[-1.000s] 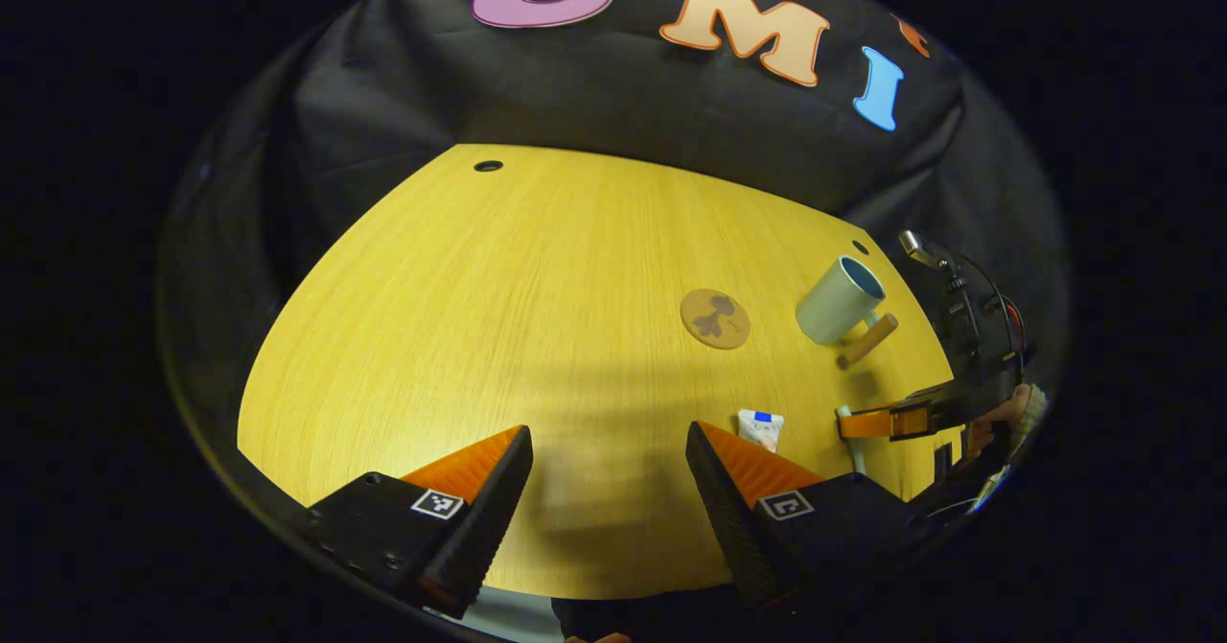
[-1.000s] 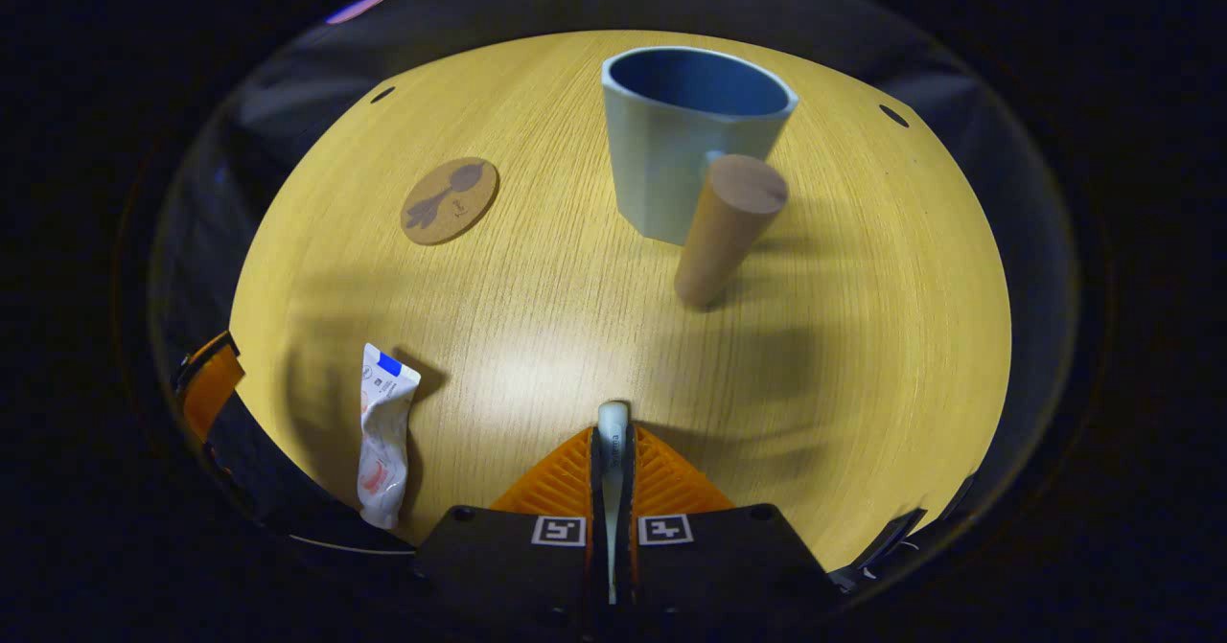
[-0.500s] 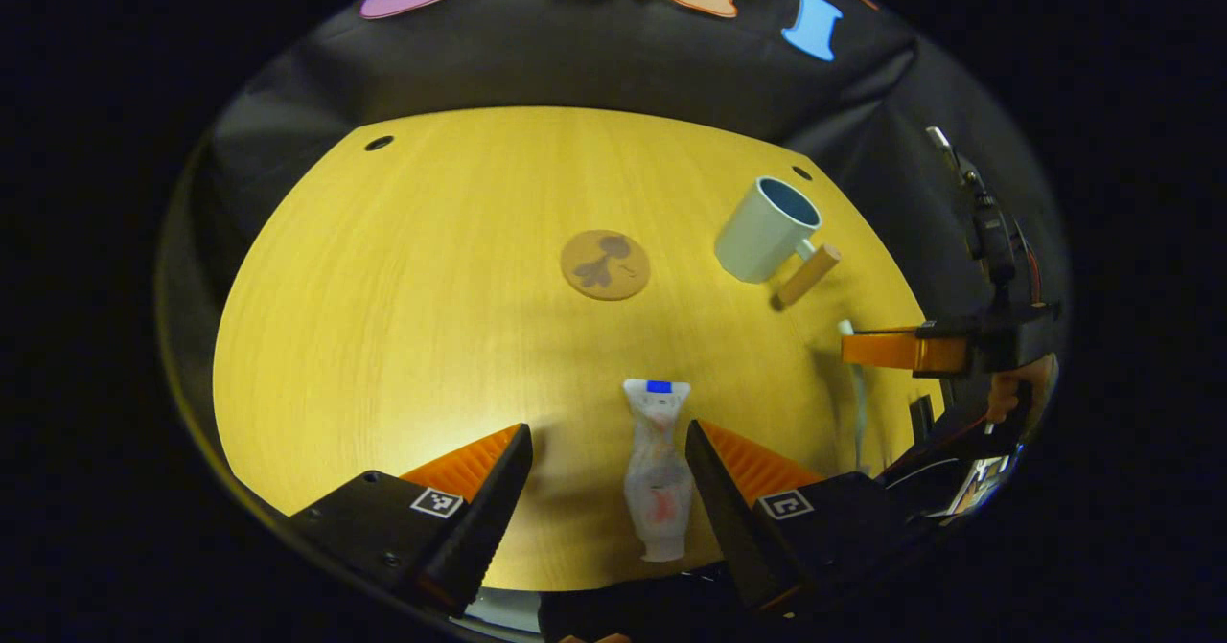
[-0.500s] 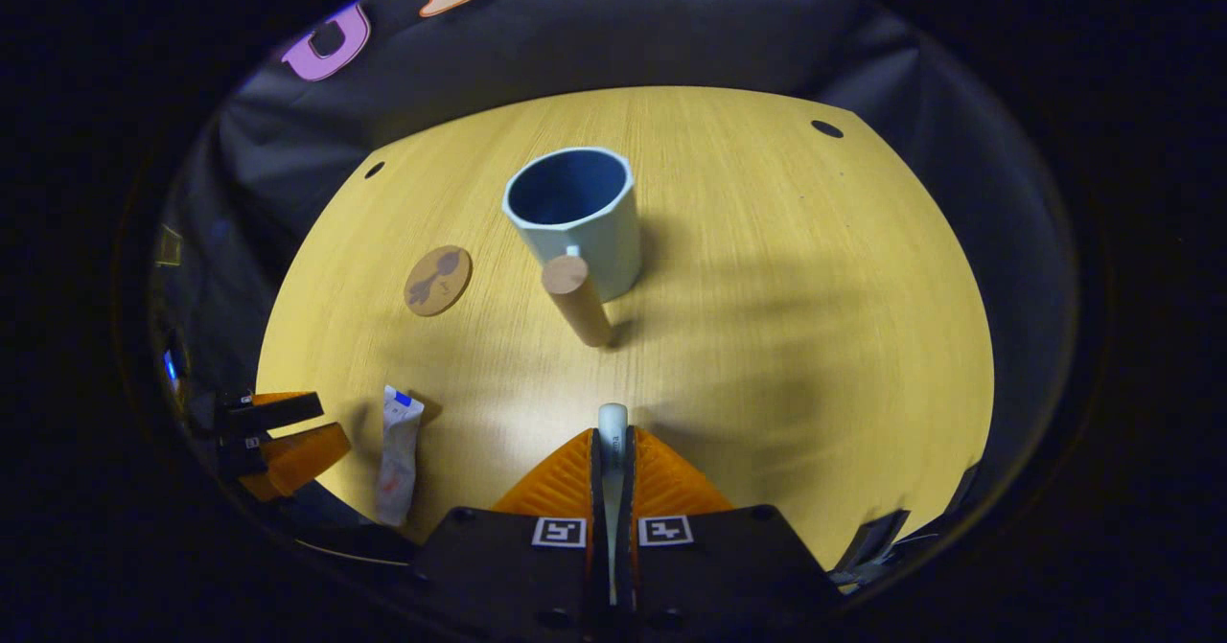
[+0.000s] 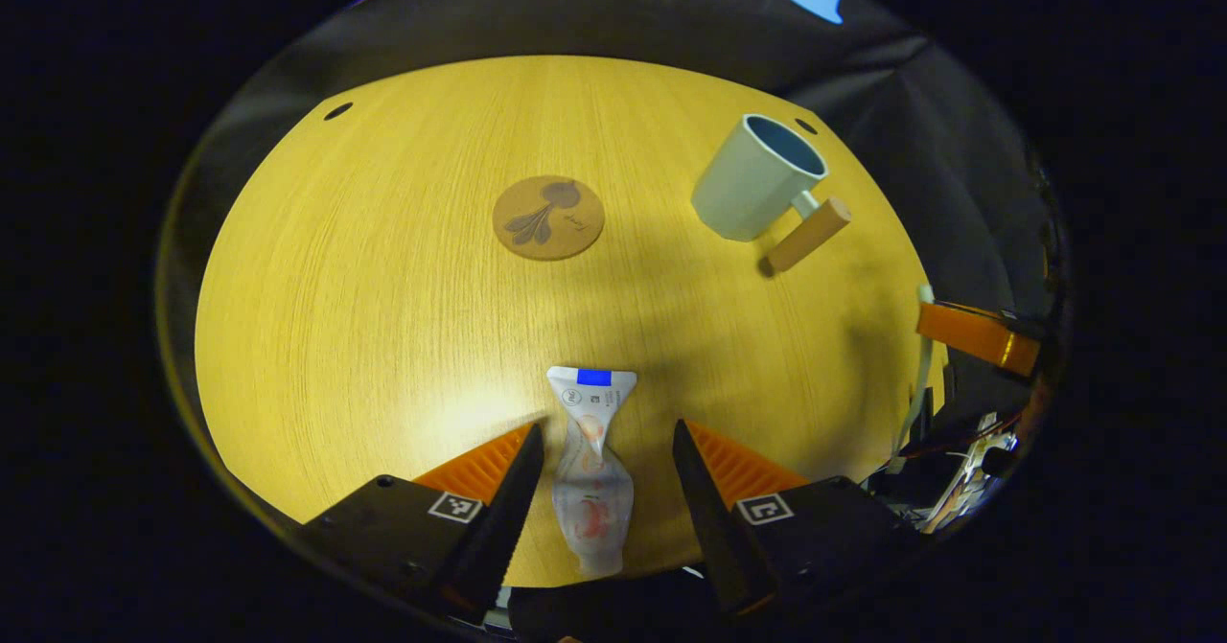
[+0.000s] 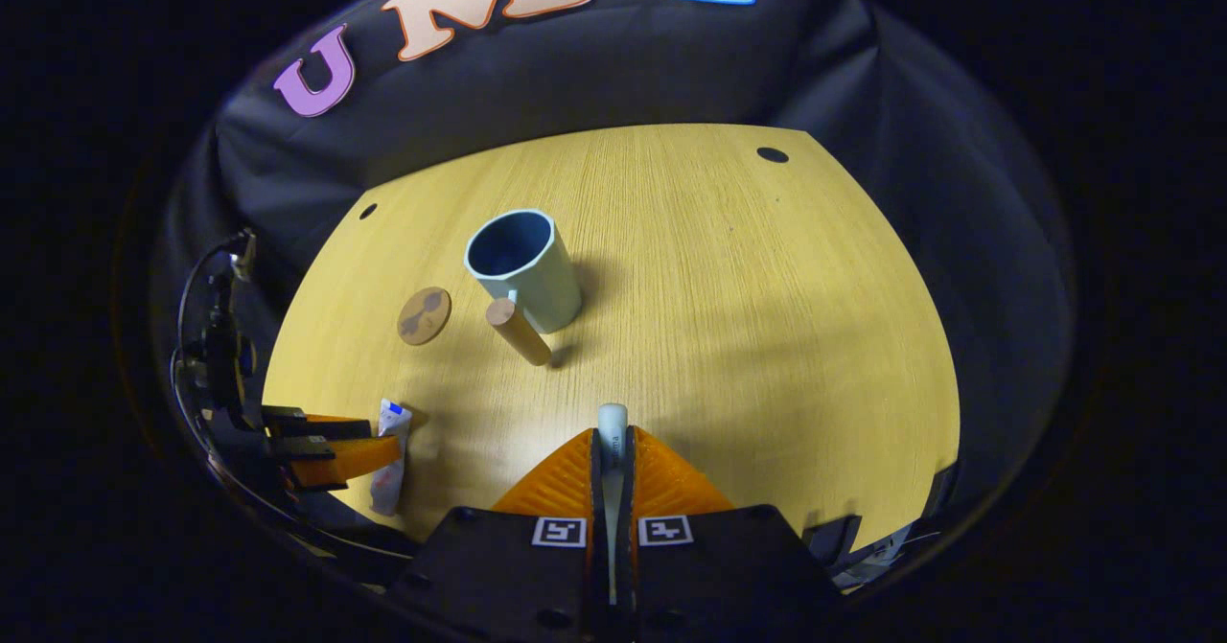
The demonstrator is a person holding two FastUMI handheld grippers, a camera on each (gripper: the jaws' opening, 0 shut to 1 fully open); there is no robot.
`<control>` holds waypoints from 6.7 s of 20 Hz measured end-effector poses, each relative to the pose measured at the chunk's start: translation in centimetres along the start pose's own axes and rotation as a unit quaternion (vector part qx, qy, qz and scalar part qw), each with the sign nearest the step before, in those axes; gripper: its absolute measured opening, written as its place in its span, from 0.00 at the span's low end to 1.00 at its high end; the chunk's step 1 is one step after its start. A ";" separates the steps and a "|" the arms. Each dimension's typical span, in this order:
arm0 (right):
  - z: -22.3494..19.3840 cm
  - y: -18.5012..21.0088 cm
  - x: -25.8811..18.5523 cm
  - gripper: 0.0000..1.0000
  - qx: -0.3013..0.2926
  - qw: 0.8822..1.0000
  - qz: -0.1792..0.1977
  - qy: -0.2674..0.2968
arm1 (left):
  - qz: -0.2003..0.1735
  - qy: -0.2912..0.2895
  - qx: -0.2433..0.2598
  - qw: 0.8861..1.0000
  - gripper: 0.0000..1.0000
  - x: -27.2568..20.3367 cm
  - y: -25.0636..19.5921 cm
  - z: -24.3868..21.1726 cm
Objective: Put the toothbrush and toothpaste on the desktop into the cup, then pick up the cup and place it on the coaster on the desktop.
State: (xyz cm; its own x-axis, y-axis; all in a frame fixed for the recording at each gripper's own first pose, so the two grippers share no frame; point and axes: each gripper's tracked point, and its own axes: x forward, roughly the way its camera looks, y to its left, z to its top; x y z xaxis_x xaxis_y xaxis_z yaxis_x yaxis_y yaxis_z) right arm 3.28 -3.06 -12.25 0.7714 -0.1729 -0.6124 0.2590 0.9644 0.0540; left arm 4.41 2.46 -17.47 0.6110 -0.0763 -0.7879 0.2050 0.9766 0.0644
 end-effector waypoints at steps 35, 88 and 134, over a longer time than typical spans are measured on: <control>25.5 8.8 -1.9 0.05 0.006 0.914 0.226 -0.336 | 0.014 -0.161 -0.113 0.980 0.03 -2.5 0.5 6.0; 8.8 -14.4 -8.6 0.98 0.101 0.922 -0.083 -0.363 | -0.124 -0.480 0.076 0.865 0.88 -7.4 -12.6 24.9; 5.1 8.1 13.7 0.62 -0.110 0.983 0.001 0.145 | 0.228 -0.396 -0.164 0.874 0.94 -15.4 28.7 5.2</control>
State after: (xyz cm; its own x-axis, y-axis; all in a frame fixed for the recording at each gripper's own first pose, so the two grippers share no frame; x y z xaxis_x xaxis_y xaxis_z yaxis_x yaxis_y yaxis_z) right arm 18.92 1.38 -16.22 0.5656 -0.1370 -0.8132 0.1009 0.9902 -0.0967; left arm 4.93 30.66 -0.30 0.9363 0.3481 -0.0465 -0.3493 0.9368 -0.0211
